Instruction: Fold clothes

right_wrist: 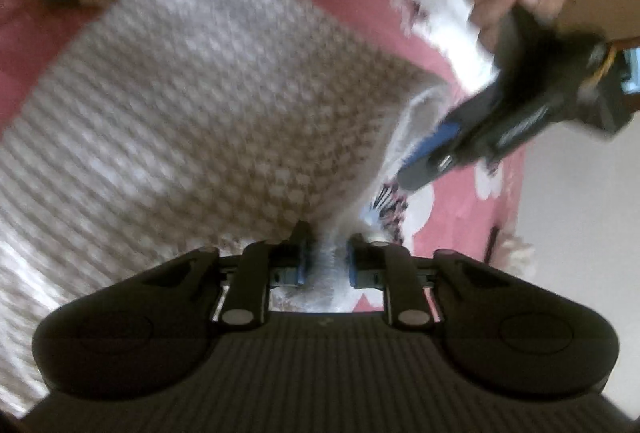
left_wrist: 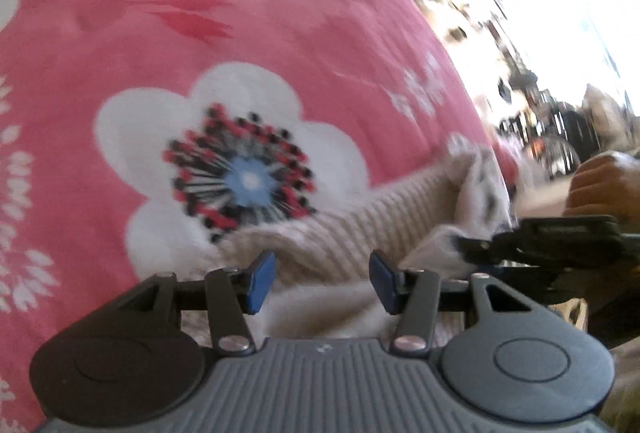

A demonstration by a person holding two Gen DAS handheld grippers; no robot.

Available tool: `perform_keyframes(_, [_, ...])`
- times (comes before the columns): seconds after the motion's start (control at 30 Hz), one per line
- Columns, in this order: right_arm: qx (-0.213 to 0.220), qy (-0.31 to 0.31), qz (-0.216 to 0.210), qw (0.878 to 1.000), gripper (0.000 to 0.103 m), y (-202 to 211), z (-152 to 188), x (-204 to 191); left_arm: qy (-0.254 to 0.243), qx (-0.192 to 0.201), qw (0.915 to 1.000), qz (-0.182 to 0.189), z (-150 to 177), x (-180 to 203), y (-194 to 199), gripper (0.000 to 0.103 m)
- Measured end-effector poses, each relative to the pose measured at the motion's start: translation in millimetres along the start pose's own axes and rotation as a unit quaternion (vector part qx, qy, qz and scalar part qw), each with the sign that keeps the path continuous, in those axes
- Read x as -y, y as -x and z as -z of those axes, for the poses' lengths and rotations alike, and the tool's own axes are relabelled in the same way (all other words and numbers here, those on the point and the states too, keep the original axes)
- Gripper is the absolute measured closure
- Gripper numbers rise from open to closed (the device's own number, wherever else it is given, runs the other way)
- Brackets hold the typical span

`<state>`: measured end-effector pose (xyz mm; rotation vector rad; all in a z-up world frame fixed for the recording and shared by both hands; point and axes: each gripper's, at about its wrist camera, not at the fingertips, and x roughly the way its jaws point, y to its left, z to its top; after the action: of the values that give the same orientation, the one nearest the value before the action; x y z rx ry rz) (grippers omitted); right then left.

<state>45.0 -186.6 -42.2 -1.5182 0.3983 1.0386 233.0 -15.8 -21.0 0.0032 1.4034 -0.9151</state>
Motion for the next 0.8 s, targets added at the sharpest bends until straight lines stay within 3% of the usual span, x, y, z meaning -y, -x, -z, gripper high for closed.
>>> perform_keyframes(0.2, [-0.029,-0.048,-0.016,0.998,0.048,-21,27,24,0.028,0.017,0.9994,0.008,2,-23,-1,0.050])
perform_keyframes(0.3, [-0.039,-0.109,-0.015,0.993,0.047,-17,43,42,0.022,0.029,0.9992,0.017,5,-23,-2,0.050])
perform_keyframes(0.43, [-0.037,-0.237,-0.025,0.971,0.051,-3,67,65,-0.026,0.049,0.9984,0.015,14,-8,-1,0.050])
perform_keyframes(0.5, [-0.005,-0.323,-0.043,0.945,0.072,7,77,70,-0.066,0.055,0.9962,0.005,22,6,-1,0.050])
perform_keyframes(0.53, [0.013,-0.364,-0.054,0.930,0.077,12,82,72,-0.092,0.057,0.9941,-0.004,26,15,-2,0.050])
perform_keyframes(0.63, [0.066,-0.431,-0.093,0.895,0.082,18,84,63,-0.155,0.056,0.9860,-0.027,38,39,-11,0.050])
perform_keyframes(0.73, [0.082,-0.456,-0.109,0.879,0.082,6,79,50,-0.188,0.048,0.9802,-0.040,47,57,-29,0.050])
perform_keyframes(0.8, [0.070,-0.461,-0.101,0.879,0.082,-11,78,41,-0.204,0.050,0.9754,-0.067,53,66,-44,0.050])
